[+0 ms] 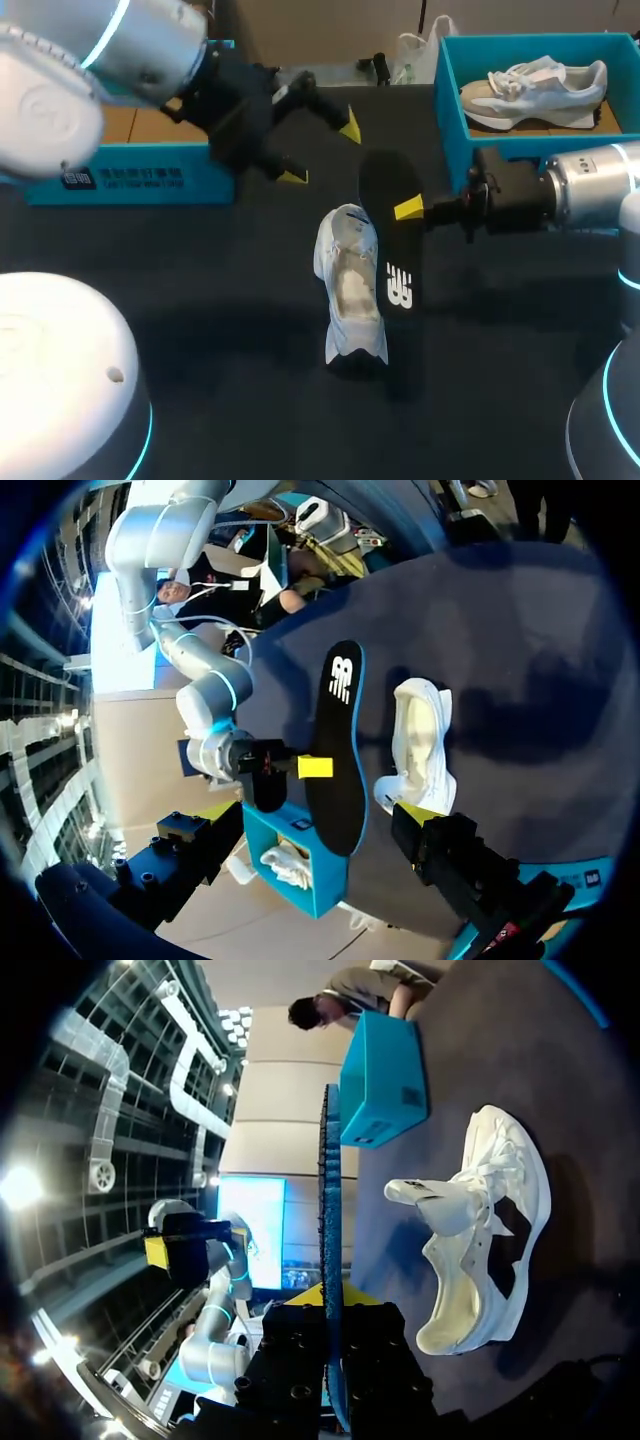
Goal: Take the shoe out of the shoebox, open the shoe tongue, remove and reinsert the insole, then place the shoe into the shoebox
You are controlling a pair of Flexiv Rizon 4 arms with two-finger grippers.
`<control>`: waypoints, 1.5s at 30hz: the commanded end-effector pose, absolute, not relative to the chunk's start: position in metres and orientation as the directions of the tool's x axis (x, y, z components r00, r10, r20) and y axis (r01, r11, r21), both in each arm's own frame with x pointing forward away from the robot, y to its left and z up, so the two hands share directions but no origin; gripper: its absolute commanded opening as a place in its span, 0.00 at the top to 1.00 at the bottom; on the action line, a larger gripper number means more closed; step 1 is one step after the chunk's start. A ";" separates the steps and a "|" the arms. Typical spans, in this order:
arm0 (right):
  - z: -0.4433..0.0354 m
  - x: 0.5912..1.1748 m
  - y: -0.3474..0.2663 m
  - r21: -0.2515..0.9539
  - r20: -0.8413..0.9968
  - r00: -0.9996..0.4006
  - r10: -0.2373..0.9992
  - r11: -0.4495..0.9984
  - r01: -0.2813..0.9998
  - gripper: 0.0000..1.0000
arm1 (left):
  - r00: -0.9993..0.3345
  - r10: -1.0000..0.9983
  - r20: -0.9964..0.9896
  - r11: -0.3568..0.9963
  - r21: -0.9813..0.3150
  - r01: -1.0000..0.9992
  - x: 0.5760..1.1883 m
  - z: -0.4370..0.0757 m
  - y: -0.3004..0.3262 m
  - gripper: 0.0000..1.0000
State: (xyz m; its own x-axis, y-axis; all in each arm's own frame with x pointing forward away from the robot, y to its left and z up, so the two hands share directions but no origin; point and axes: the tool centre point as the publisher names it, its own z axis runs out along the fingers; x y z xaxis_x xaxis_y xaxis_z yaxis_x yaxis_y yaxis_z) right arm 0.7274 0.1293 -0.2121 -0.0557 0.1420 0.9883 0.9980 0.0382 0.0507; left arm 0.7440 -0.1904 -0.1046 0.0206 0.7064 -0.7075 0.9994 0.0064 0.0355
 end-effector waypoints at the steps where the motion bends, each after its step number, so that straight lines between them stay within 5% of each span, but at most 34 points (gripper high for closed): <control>1: -0.214 0.731 0.132 0.050 0.988 -0.056 0.143 0.049 0.998 1.00 | 0.020 0.915 -0.402 -0.016 0.013 1.000 0.754 -0.104 -0.212 0.00; 25: -0.230 0.730 0.136 0.055 0.985 -0.062 0.164 0.044 0.997 1.00 | 0.073 0.997 -0.032 -0.072 0.029 0.997 0.775 -0.091 -0.244 0.00; 45: -0.235 0.734 0.138 0.080 0.983 -0.085 0.162 0.036 0.996 1.00 | 0.100 0.993 0.065 -0.099 -0.022 0.995 0.775 -0.100 -0.279 0.00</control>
